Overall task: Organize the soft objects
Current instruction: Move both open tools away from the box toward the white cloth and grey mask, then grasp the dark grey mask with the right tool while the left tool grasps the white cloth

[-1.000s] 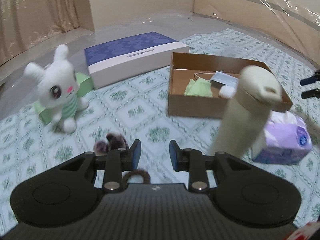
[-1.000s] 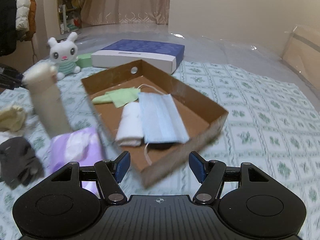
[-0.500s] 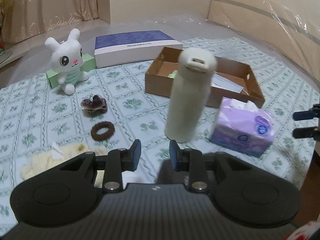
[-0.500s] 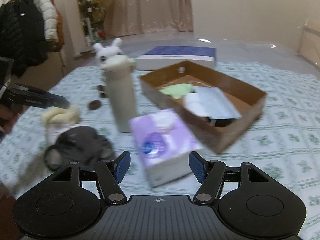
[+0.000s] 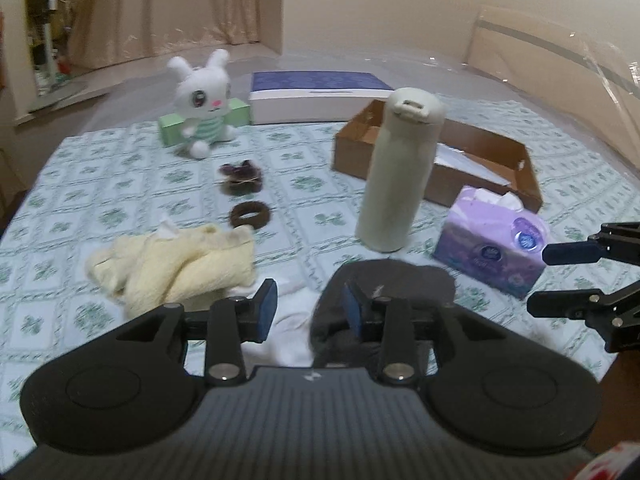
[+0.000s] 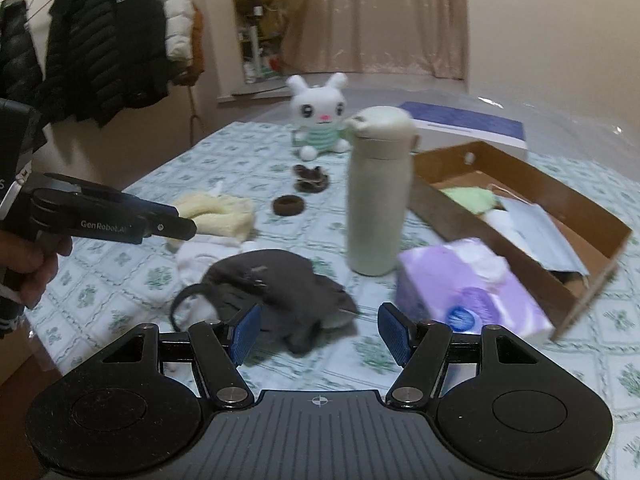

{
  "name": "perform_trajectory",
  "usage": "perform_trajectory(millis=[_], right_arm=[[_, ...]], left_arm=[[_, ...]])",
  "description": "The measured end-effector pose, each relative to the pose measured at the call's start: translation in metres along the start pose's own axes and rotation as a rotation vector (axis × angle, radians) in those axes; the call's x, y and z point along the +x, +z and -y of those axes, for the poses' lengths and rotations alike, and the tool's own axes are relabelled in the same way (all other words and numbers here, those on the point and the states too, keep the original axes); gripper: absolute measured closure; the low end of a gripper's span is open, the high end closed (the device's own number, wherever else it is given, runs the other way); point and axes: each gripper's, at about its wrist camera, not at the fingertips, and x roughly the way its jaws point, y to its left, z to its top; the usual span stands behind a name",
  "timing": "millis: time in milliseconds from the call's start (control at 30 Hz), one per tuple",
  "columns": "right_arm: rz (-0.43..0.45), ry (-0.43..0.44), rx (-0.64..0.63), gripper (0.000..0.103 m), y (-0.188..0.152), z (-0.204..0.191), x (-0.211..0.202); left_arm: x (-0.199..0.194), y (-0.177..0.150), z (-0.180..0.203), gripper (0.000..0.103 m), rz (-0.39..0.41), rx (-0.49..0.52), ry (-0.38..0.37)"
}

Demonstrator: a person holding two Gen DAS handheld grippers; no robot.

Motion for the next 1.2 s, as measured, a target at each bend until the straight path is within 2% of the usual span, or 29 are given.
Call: perform_trajectory(millis=[100, 333, 433, 633, 800, 1067, 1200], right_arm=[[-0.011, 0.013, -0.023, 0.038, 0.001, -0.01, 0.011], [-0.057, 0.017, -0.095, 0.038, -0.002, -0.023, 0.034], [-0.07, 0.019, -0.108, 0.029, -0.003, -0.024, 0.044], [-0.079, 0.02, -0.153, 0.02, 0.003, -0.028, 0.066], [-0.094, 0.037, -0.197, 0.019, 0.01, -0.033, 0.088], [-0.148, 0.032, -0.274, 0.018, 0.013, -0.04, 0.132], [-0.162, 0.037, -0.263, 0.018, 0.011, -0.036, 0.143]], left_arm=[[-0.008, -0.011, -0.004, 0.069, 0.005, -0.016, 0.042], [-0.012, -0.03, -0.018, 0.066, -0.005, -0.089, 0.068], [-0.01, -0.036, -0.022, 0.064, -0.01, -0.104, 0.085], [-0.005, -0.042, -0.03, 0.062, -0.015, -0.126, 0.095], [0.002, -0.045, -0.034, 0.055, -0.019, -0.144, 0.094], [0.012, -0.05, -0.038, 0.052, -0.021, -0.16, 0.09], [0.015, -0.052, -0.043, 0.052, -0.023, -0.177, 0.093]])
